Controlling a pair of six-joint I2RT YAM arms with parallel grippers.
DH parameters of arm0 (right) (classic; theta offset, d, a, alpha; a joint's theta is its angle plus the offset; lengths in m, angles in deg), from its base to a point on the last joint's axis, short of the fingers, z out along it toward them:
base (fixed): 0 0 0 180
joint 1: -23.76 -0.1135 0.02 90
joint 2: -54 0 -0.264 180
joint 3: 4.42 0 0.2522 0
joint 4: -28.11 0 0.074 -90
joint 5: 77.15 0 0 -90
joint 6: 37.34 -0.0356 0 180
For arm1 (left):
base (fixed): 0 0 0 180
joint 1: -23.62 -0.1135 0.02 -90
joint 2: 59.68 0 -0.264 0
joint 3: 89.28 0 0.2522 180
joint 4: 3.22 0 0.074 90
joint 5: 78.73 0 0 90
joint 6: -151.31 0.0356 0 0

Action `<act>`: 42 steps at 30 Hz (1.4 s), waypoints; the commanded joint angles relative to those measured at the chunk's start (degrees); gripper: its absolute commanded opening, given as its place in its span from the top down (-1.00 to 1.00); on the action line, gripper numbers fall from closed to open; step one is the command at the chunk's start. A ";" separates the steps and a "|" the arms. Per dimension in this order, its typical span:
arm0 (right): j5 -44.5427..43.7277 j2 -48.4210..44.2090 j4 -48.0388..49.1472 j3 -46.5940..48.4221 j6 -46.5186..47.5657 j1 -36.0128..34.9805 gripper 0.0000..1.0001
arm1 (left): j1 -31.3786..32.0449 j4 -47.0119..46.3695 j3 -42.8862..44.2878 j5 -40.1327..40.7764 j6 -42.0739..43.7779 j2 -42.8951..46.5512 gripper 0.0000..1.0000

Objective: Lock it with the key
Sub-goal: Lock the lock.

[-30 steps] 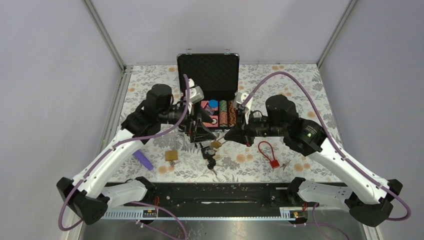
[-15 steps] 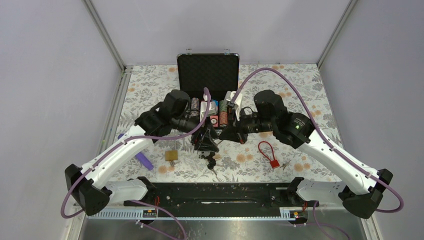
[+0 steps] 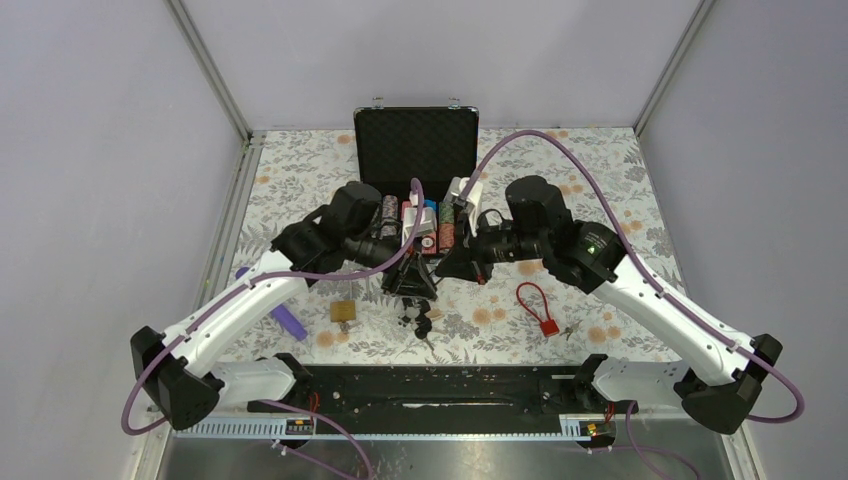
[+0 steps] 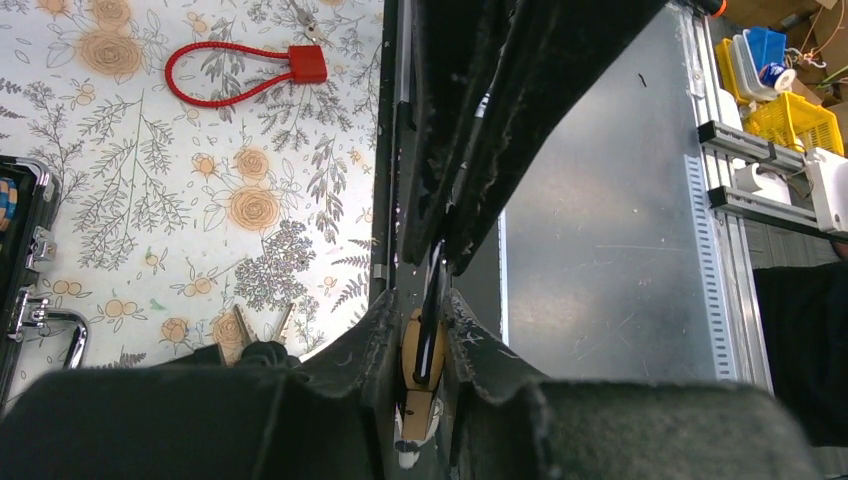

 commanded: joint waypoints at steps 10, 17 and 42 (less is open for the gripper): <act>-9.20 -7.72 10.82 -4.18 -12.40 4.34 -0.59 | -0.52 -25.18 -2.01 18.71 -15.98 6.54 1.00; -12.60 -16.81 26.24 -16.35 -18.97 8.96 -0.71 | -0.54 -37.66 0.07 25.09 -25.38 4.68 1.00; 8.61 -4.56 70.50 -18.98 -39.93 8.81 -0.47 | -0.48 -65.36 -7.35 24.20 -42.58 10.50 1.00</act>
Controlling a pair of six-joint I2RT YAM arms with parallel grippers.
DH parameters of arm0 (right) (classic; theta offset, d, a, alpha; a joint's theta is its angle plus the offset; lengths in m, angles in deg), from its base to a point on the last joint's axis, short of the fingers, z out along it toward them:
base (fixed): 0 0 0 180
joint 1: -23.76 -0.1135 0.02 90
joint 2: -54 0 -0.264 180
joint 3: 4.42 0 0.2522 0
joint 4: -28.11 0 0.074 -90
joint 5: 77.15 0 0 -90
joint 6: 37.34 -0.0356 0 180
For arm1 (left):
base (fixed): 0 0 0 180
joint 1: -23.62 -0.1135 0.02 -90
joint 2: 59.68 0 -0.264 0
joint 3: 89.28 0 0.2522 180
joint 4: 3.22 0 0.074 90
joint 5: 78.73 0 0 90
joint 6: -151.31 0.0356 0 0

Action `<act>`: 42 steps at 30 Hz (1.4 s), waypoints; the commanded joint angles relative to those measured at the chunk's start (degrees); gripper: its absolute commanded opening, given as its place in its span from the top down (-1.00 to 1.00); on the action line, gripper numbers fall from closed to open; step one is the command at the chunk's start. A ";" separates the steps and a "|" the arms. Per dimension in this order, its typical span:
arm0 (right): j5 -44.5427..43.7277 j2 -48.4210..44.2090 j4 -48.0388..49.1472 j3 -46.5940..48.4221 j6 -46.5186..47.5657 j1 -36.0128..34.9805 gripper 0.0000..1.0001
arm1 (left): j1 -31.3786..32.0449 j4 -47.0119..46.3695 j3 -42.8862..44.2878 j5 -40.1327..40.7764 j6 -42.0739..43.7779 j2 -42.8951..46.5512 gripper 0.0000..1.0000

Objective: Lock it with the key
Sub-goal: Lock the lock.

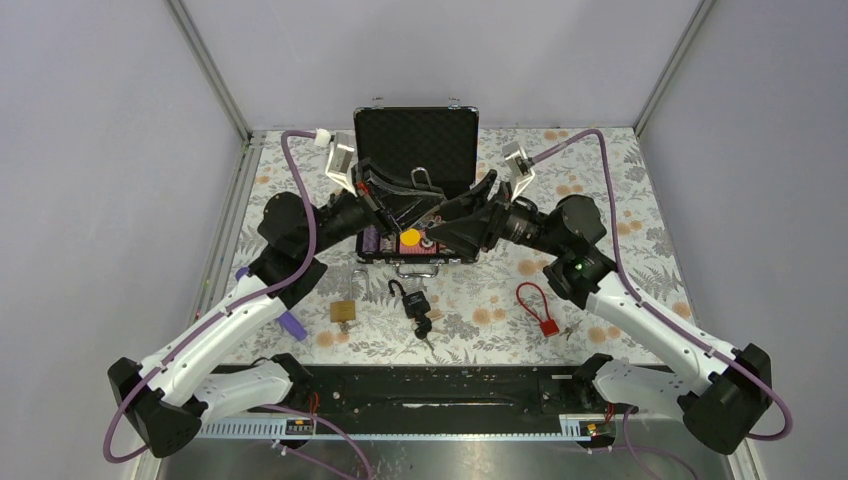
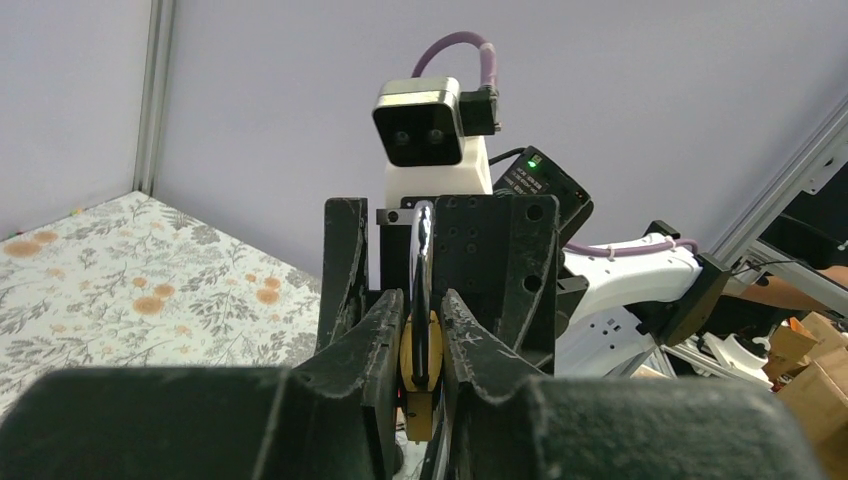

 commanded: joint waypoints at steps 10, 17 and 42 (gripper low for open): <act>4.88 3.45 4.59 6.14 -4.06 -0.01 0.14 | -0.05 -3.48 1.14 -0.48 1.15 0.26 1.00; 5.80 3.58 -1.58 5.21 -1.25 0.02 1.00 | -0.12 -3.57 1.86 1.09 1.91 0.29 1.00; 22.40 -1.63 -4.20 -3.99 -4.30 -0.06 1.00 | -4.41 -14.64 -5.91 9.96 -4.09 10.29 1.00</act>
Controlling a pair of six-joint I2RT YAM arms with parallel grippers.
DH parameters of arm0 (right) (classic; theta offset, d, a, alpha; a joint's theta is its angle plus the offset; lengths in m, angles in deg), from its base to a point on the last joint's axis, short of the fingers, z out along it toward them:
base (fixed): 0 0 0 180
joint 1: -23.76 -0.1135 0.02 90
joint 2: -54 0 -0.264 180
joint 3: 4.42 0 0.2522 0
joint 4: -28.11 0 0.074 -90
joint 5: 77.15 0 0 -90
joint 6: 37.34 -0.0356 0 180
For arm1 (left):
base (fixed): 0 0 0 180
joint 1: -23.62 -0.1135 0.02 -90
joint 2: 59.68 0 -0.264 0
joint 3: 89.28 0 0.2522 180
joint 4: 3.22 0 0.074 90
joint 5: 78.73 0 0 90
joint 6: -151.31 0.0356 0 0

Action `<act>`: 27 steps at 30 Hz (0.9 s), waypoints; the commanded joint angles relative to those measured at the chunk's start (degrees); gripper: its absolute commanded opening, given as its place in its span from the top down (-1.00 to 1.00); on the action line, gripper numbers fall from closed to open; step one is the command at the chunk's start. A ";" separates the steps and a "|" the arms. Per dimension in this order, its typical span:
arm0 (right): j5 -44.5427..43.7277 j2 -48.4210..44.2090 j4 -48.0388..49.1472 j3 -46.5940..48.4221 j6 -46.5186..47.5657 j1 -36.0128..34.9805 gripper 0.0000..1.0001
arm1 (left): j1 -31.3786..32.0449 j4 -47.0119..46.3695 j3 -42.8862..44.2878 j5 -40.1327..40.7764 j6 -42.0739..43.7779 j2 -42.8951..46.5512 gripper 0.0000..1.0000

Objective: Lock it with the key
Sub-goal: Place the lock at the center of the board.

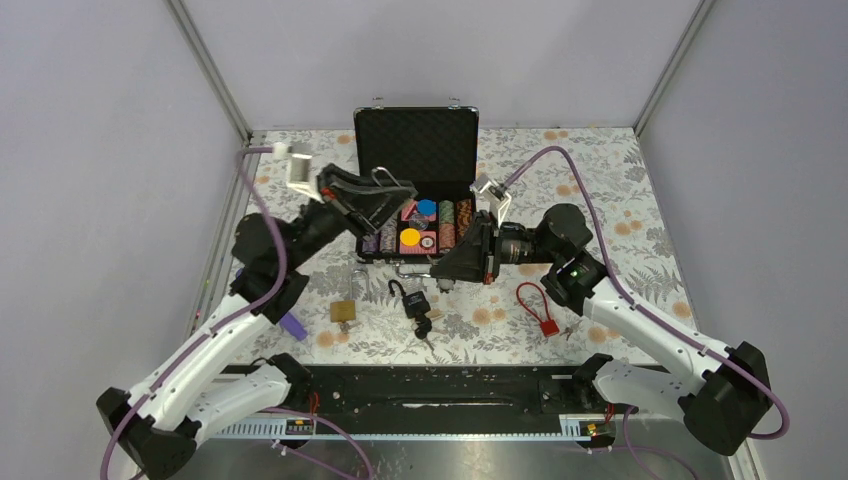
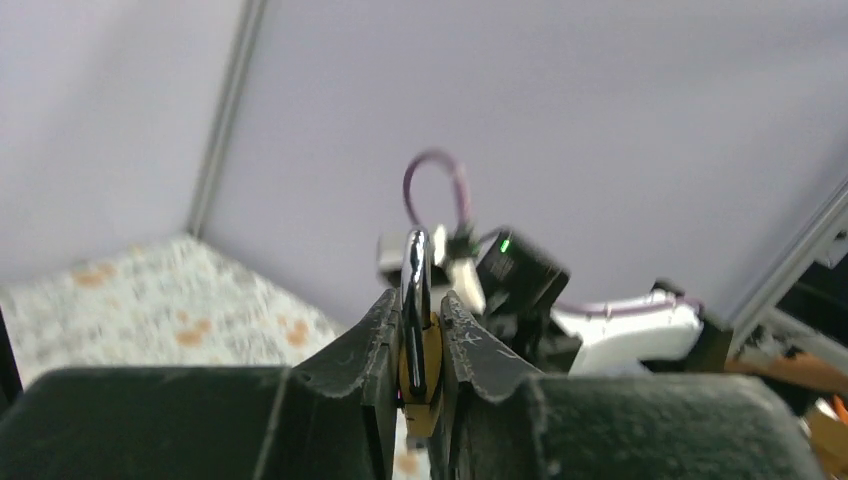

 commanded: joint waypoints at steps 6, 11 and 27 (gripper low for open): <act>-2.81 -7.34 -17.66 2.01 9.36 -0.15 1.00 | -1.05 -5.58 1.75 7.54 1.82 3.34 1.00; -32.77 -11.96 -44.58 7.12 18.28 0.26 1.00 | -0.81 1.23 2.42 6.71 1.03 -2.36 1.00; -67.38 -2.27 -46.84 -2.56 14.22 20.11 1.00 | 12.33 7.70 26.10 14.69 -2.37 -55.09 1.00</act>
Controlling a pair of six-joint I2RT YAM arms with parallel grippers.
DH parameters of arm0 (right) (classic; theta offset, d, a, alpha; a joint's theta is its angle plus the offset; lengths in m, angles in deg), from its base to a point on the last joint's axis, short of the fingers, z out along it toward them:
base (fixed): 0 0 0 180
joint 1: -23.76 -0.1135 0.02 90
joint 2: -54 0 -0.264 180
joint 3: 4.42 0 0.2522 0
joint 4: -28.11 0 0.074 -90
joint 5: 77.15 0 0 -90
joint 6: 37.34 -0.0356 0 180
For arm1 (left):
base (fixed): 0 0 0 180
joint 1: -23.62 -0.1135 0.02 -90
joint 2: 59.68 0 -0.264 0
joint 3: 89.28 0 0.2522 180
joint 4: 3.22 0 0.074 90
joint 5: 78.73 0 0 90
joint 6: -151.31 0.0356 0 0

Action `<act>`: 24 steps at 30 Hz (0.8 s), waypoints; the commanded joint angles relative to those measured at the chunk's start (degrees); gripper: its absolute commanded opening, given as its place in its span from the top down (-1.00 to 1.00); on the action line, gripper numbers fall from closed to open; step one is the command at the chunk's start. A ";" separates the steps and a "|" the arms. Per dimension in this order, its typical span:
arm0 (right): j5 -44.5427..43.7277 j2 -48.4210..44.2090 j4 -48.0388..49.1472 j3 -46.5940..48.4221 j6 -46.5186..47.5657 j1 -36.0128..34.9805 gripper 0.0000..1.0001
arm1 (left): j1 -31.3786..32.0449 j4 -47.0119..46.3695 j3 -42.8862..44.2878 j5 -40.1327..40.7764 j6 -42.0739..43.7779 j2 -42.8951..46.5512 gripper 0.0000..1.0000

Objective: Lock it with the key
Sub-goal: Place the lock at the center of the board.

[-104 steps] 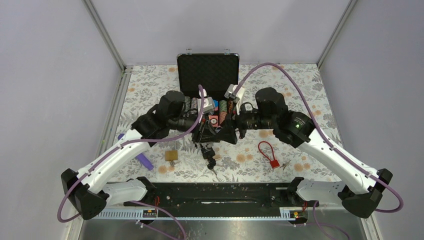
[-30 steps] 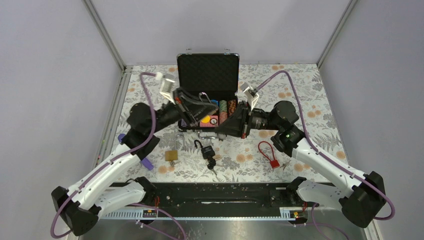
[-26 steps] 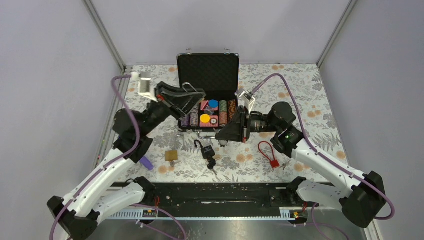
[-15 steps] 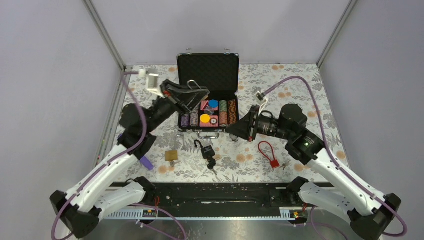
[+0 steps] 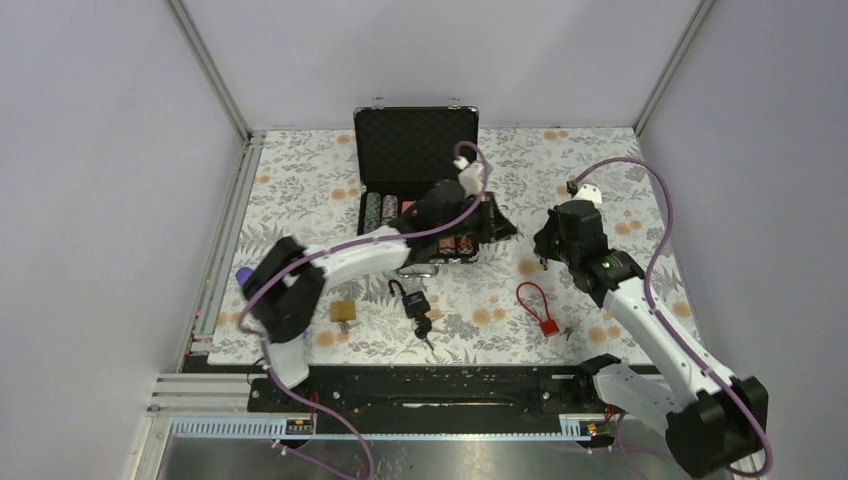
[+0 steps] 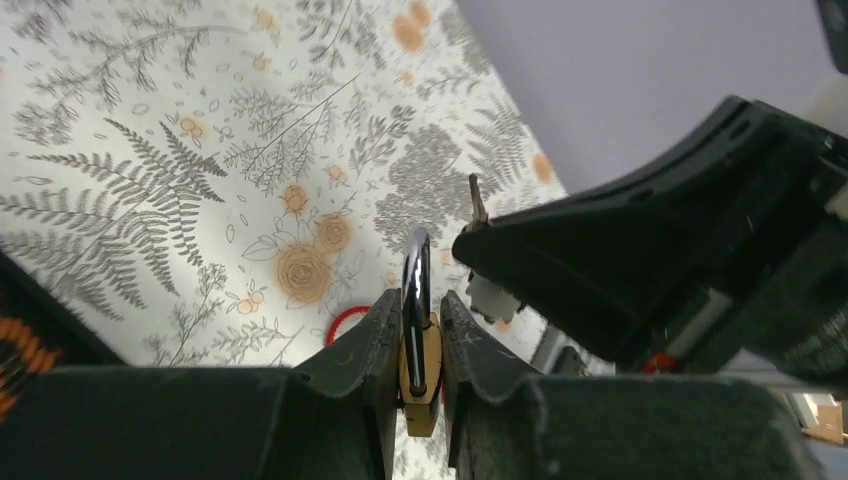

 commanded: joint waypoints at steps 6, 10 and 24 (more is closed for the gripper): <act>-4.15 15.65 9.33 -0.74 3.76 7.75 0.87 | 2.29 2.38 20.92 5.14 -5.72 -24.75 1.00; -1.85 21.32 10.37 0.00 3.18 12.31 0.88 | 2.70 6.21 25.71 6.73 -7.07 -30.16 0.95; 6.45 32.26 15.15 2.64 -0.74 13.84 0.76 | 3.09 8.48 27.01 8.06 -6.99 -33.18 -0.03</act>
